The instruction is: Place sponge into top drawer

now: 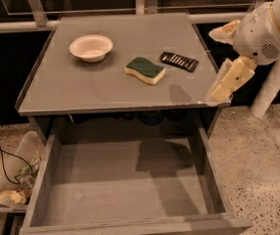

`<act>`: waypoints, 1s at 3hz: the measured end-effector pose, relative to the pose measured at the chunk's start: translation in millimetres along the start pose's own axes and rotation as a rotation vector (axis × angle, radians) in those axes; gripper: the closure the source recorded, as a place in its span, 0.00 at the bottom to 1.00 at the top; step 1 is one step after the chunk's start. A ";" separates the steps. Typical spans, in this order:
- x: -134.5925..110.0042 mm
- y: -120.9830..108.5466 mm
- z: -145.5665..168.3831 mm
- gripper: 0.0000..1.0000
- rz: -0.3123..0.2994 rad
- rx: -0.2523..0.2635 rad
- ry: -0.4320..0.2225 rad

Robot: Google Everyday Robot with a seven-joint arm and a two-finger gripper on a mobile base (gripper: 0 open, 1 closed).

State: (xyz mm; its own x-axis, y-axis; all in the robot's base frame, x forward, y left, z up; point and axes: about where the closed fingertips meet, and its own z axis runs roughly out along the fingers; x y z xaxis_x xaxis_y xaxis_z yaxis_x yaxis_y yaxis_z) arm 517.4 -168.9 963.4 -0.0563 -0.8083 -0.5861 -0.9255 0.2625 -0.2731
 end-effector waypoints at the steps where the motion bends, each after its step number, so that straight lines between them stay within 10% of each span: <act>1: -14.0 -8.7 30.8 0.00 0.015 -0.006 -0.058; 3: -36.0 -33.2 101.4 0.00 0.074 -0.030 -0.104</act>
Offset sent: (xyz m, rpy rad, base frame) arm 0.0812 0.0843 -0.0493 0.1310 0.0221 -0.0123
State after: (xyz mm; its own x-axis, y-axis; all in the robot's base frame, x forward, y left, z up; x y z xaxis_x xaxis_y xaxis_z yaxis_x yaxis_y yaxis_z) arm 588.2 -95.1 916.2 -0.0870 -0.7280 -0.6800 -0.9311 0.3021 -0.2043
